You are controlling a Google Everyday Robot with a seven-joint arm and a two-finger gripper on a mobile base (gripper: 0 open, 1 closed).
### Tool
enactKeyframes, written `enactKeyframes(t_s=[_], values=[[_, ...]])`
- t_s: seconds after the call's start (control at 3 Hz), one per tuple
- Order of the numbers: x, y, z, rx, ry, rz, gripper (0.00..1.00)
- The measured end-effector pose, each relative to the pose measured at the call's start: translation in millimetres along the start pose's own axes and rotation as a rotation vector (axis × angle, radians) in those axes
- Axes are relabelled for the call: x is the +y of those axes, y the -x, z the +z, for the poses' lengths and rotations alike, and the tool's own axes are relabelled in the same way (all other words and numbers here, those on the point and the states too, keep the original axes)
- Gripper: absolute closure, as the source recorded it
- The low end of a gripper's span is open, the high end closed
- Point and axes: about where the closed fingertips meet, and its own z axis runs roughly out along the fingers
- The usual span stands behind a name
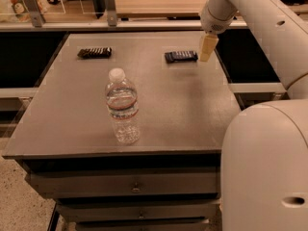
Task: Pick rxbar blueberry
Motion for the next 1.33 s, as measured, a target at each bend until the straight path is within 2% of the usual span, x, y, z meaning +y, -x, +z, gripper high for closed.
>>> enactKeyframes(t_s=[0.33,1.33], values=[[5,1,9,-0.005,0.014,-0.002,0.16],[16,12,25,-0.021,0.044,-0.030,0.16]])
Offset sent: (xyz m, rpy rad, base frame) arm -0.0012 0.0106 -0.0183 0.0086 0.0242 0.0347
